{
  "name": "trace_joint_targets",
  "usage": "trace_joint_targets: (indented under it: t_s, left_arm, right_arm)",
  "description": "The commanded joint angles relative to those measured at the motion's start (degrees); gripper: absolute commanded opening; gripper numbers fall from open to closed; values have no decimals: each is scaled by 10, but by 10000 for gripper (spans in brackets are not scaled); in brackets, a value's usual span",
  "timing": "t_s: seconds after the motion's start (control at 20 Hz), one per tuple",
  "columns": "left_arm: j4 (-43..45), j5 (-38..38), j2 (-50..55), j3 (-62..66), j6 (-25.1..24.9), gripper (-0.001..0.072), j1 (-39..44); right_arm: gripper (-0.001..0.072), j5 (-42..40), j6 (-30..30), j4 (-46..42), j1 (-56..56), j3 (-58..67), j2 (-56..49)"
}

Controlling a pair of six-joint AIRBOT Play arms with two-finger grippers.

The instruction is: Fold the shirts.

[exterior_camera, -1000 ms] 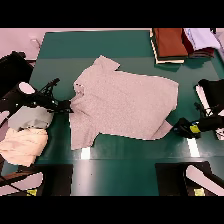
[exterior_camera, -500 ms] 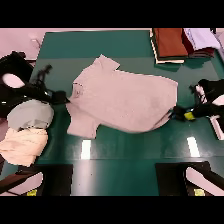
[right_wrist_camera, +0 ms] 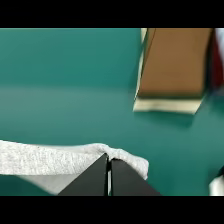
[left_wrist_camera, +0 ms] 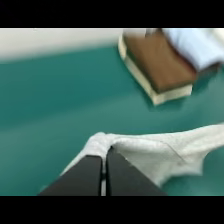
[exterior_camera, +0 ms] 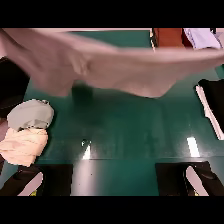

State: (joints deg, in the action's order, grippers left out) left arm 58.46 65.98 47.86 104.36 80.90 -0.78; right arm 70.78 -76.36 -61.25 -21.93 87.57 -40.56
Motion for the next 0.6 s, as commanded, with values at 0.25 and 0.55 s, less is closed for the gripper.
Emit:
trace_joint_targets:
  t_s: [0.25, 0.55]
  left_arm:
    - [44, -13, 18, 157, 31, 21, 0]
    - [-9, 82, 149, -13, 31, 21, 0]
  right_arm:
    - [11, 89, -15, -1, -68, 300, -69]
    - [11, 123, -19, -40, 24, 169, -188]
